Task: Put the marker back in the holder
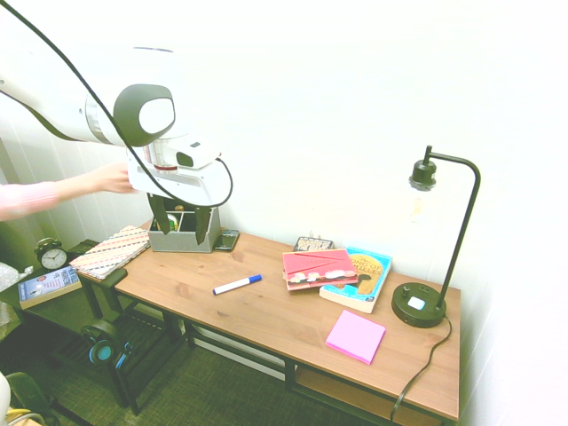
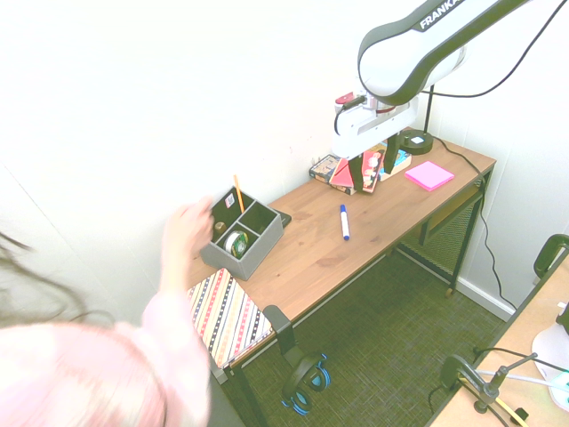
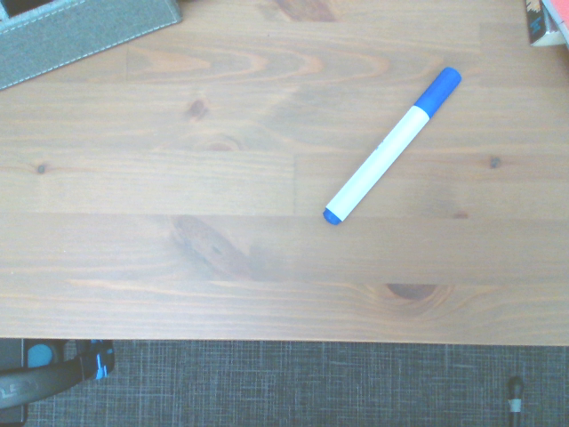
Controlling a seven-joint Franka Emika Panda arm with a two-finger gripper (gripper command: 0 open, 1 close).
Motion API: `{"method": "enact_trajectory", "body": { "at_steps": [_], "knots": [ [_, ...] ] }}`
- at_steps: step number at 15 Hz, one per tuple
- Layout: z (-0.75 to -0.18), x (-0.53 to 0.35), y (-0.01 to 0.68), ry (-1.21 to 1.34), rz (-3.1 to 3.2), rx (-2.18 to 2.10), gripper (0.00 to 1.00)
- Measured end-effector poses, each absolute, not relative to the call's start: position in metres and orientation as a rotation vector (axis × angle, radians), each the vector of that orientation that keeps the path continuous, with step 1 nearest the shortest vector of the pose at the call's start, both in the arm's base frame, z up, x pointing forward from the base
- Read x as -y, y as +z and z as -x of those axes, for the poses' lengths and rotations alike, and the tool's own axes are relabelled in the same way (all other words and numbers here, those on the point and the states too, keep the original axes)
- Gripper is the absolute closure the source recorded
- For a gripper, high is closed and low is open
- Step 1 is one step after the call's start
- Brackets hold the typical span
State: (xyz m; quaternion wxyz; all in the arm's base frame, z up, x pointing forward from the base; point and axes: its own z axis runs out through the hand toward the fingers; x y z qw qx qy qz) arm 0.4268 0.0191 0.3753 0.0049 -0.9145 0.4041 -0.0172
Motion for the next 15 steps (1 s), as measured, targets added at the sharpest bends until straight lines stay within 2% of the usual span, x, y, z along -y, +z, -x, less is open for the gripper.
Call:
{"method": "enact_trajectory", "body": {
  "at_steps": [3,9,15],
  "knots": [
    [-0.427,-0.02,0.37,-0.047,2.822,-1.296,0.0],
    [-0.444,-0.014,0.299,-0.11,2.572,-1.775,0.0],
    [-0.469,-0.02,0.246,-0.106,2.489,-1.869,0.0]
  ]
}}
